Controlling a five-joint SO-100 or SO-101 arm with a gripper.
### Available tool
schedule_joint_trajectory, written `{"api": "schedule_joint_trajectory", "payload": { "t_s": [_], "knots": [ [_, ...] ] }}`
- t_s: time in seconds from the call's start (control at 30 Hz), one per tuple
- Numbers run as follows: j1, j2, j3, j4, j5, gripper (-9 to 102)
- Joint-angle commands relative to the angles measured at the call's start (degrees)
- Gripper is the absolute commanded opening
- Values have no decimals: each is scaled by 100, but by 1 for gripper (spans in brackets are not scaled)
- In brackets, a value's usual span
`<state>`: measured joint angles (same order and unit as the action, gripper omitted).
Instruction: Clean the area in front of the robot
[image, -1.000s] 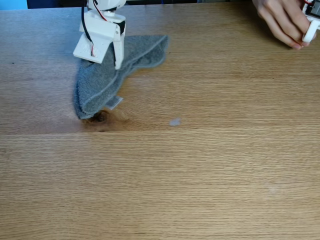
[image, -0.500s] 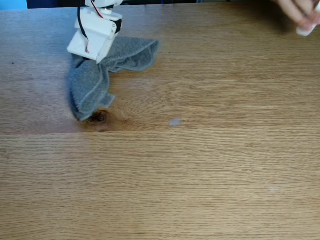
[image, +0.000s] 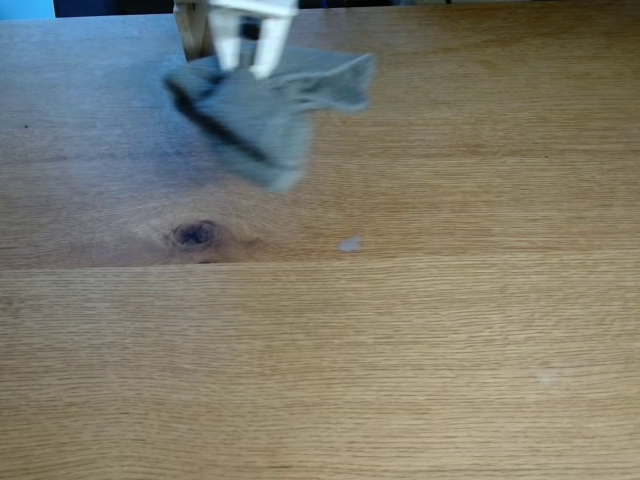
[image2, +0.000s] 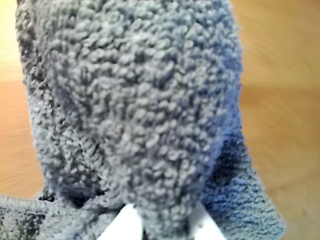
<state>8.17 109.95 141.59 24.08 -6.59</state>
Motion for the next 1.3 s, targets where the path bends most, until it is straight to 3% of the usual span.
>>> {"api": "schedule_joint_trajectory", "payload": {
  "t_s": [0.0,0.33,0.67,0.93,1.27],
  "knots": [
    [-932,483,-70,105,264,0],
    [-1854,-1204,-220,-1178,571,0],
    [-2030,-3050,-2487,-158,1521,0],
    [-1775,-4351,-3753,-255,1477,0],
    [-1512,-6056,-4597,-1169,844,0]
  ]
}}
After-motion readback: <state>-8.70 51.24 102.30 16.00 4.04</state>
